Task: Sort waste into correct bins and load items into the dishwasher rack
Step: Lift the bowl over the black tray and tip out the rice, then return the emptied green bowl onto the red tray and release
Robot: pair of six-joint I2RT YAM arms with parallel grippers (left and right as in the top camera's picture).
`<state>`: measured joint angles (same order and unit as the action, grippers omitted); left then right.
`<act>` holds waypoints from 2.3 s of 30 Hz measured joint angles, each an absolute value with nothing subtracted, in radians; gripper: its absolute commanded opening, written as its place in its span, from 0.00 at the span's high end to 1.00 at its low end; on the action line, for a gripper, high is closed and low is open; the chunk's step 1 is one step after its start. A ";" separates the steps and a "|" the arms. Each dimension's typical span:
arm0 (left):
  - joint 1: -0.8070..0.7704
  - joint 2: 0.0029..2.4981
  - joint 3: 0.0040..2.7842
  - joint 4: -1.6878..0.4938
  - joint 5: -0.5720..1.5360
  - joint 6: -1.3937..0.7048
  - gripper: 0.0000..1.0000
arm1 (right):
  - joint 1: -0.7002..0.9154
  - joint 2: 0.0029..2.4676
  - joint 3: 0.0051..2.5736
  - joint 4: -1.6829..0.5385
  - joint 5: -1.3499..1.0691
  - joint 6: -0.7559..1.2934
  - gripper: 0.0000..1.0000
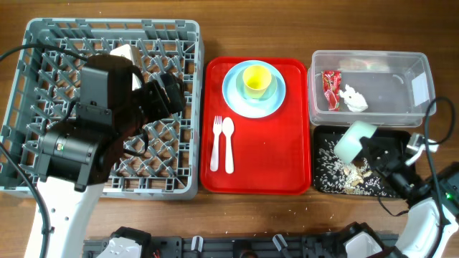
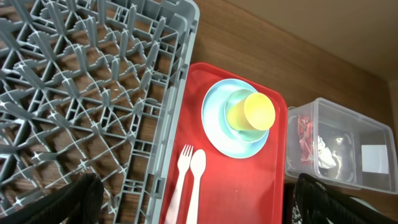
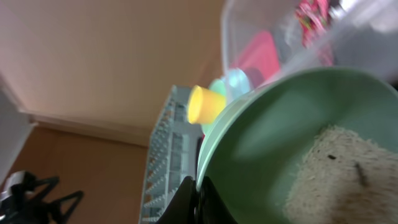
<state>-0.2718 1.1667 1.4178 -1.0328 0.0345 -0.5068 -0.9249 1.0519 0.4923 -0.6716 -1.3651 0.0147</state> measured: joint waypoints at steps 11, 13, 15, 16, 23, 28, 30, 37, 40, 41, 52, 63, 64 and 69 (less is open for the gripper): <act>-0.272 1.167 1.418 -1.032 0.035 -0.507 0.00 | -0.946 1.052 0.490 -0.445 -1.546 0.274 0.96; -0.272 1.167 1.418 -1.033 0.035 -0.507 0.00 | -0.946 1.052 0.490 -0.404 -1.559 0.317 0.96; -0.272 1.167 1.418 -1.032 0.035 -0.507 0.00 | -0.947 1.052 0.489 -0.377 -1.559 0.368 0.96; -0.272 1.167 1.418 -1.032 0.035 -0.507 0.00 | -0.946 1.052 0.488 -0.328 -1.559 0.382 0.96; -0.272 1.167 1.418 -1.033 0.035 -0.507 0.00 | -0.948 1.052 0.487 -0.320 -1.559 0.503 0.95; -0.272 1.167 1.418 -1.033 0.035 -0.507 0.00 | -0.949 1.052 0.487 -0.350 -1.559 0.539 0.96; -0.272 1.167 1.418 -1.032 0.035 -0.507 0.00 | -0.949 1.052 0.487 -0.342 -1.559 0.546 0.96; -0.272 1.167 1.418 -1.032 0.035 -0.507 0.00 | -0.949 1.052 0.486 -0.301 -1.559 0.623 0.96; -0.272 1.167 1.418 -1.033 0.035 -0.507 0.00 | -0.949 1.050 0.486 -0.320 -1.559 0.674 0.96; -0.272 1.167 1.418 -1.032 0.035 -0.507 0.00 | -0.949 1.050 0.482 -0.259 -1.559 0.687 0.96; -0.272 1.167 1.418 -1.033 0.035 -0.507 0.00 | -0.768 1.026 0.559 1.266 -1.528 1.709 0.96; -0.272 1.167 1.418 -1.033 0.035 -0.507 0.00 | -0.571 1.237 0.756 0.859 -1.281 1.747 0.95; -0.272 1.167 1.418 -1.031 0.035 -0.507 0.00 | -0.531 1.259 0.810 0.740 -1.282 1.678 0.95; -0.272 1.167 1.418 -1.033 0.035 -0.507 0.00 | -0.228 1.304 1.006 0.144 -1.211 1.230 0.95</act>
<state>-0.2718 1.1667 1.4178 -1.0328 0.0345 -0.5068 -0.2279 1.3041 1.0061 0.1444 -1.2114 1.2304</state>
